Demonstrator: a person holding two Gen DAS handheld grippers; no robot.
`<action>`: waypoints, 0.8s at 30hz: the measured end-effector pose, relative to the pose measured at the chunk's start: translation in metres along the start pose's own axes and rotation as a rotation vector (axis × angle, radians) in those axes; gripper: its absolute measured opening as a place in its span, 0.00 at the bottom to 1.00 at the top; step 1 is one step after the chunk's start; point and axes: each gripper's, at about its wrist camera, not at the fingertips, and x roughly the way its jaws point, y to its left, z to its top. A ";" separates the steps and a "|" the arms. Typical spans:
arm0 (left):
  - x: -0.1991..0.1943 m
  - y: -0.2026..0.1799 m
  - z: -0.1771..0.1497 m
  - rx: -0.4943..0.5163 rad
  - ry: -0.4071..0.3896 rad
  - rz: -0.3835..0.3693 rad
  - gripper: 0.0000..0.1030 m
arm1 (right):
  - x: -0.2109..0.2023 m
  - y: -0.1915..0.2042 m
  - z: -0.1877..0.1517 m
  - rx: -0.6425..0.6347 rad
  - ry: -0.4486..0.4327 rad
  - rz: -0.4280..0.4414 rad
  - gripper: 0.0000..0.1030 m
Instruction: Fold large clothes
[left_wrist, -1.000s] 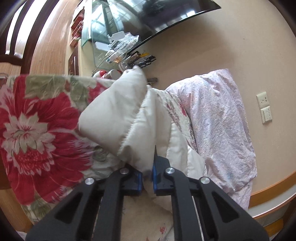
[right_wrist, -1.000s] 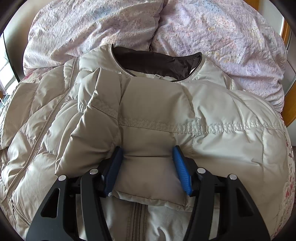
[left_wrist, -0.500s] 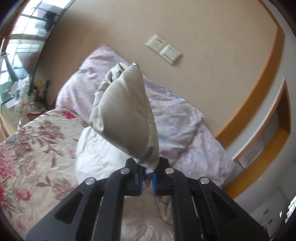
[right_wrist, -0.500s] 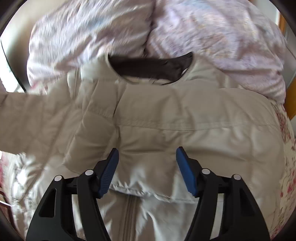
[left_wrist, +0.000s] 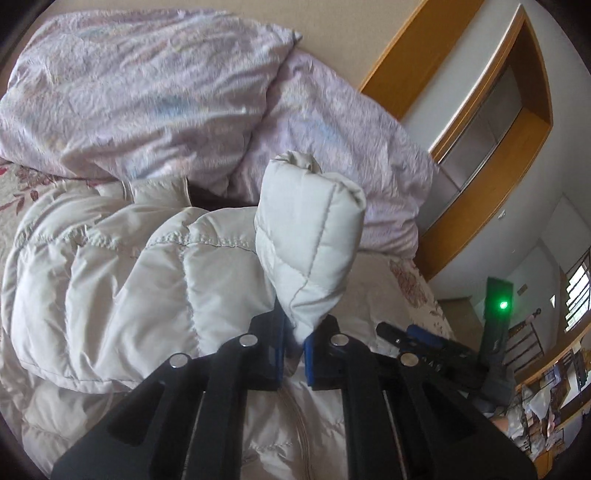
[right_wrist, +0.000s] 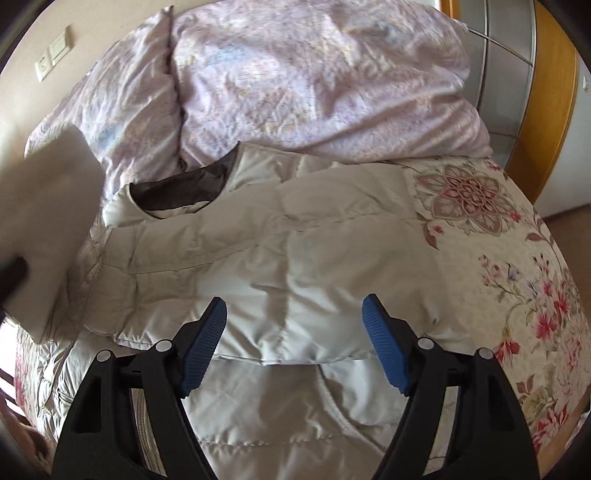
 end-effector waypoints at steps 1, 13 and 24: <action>0.010 0.000 -0.005 -0.003 0.031 0.003 0.09 | 0.001 -0.001 0.000 0.003 0.000 -0.001 0.75; -0.041 0.023 -0.013 0.029 0.036 0.000 0.74 | -0.039 0.024 0.007 -0.019 -0.159 0.180 0.56; -0.044 0.103 -0.003 0.146 0.001 0.444 0.74 | 0.005 0.128 -0.012 -0.345 -0.051 0.306 0.30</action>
